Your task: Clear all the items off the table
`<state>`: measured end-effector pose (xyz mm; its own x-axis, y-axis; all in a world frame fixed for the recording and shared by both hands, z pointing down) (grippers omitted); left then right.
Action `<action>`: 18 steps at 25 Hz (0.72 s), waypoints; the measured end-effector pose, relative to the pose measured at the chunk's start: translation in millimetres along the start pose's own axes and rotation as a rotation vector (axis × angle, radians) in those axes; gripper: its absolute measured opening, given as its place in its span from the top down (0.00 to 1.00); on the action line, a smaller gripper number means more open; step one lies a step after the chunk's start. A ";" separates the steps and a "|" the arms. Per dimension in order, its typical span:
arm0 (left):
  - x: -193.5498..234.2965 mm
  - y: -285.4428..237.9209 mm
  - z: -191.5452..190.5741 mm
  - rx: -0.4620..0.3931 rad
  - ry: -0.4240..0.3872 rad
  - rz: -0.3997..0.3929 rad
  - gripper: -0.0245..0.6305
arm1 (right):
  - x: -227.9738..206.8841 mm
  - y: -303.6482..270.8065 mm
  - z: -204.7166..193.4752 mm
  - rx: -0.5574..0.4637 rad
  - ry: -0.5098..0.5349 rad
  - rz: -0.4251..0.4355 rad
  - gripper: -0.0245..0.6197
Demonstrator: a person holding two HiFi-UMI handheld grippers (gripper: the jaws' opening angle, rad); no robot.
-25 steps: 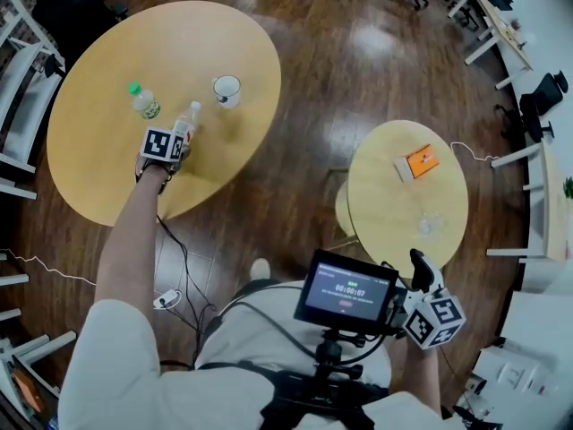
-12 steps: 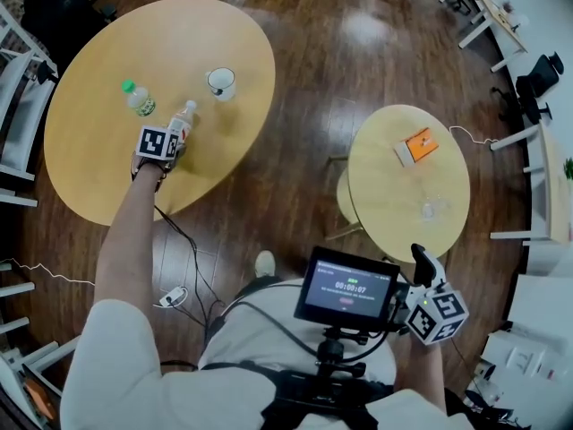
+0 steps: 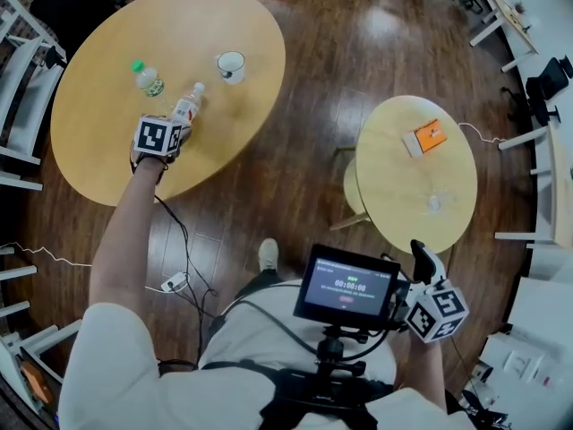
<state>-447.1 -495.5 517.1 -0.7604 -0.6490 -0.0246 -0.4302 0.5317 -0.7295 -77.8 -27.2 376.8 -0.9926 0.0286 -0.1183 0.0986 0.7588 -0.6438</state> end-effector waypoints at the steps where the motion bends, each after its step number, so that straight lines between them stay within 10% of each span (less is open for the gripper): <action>1: -5.9 6.6 1.6 -0.012 0.004 0.001 0.45 | -1.4 0.5 -1.4 0.002 0.003 0.009 0.42; 10: -80.9 70.6 -5.5 -0.089 0.047 0.016 0.45 | -29.2 30.1 -26.5 -0.040 0.010 0.064 0.42; 18: -246.4 146.7 -25.3 -0.174 0.047 -0.088 0.45 | -78.6 82.0 -74.2 -0.079 0.006 0.085 0.42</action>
<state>-335.1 -243.8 433.4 -0.7366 -0.6729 0.0688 -0.5702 0.5630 -0.5983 3.1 81.0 389.4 -0.9812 0.0990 -0.1654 0.1770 0.8024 -0.5700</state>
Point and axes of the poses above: the fingertips, and each gripper's own axes: y backward along the fingers, x to its left, z out of its top, the point moved 4 cm from there along y, backward along the fingers, and after that the axes turned 4 degrees about y, right-handed, at the moved point
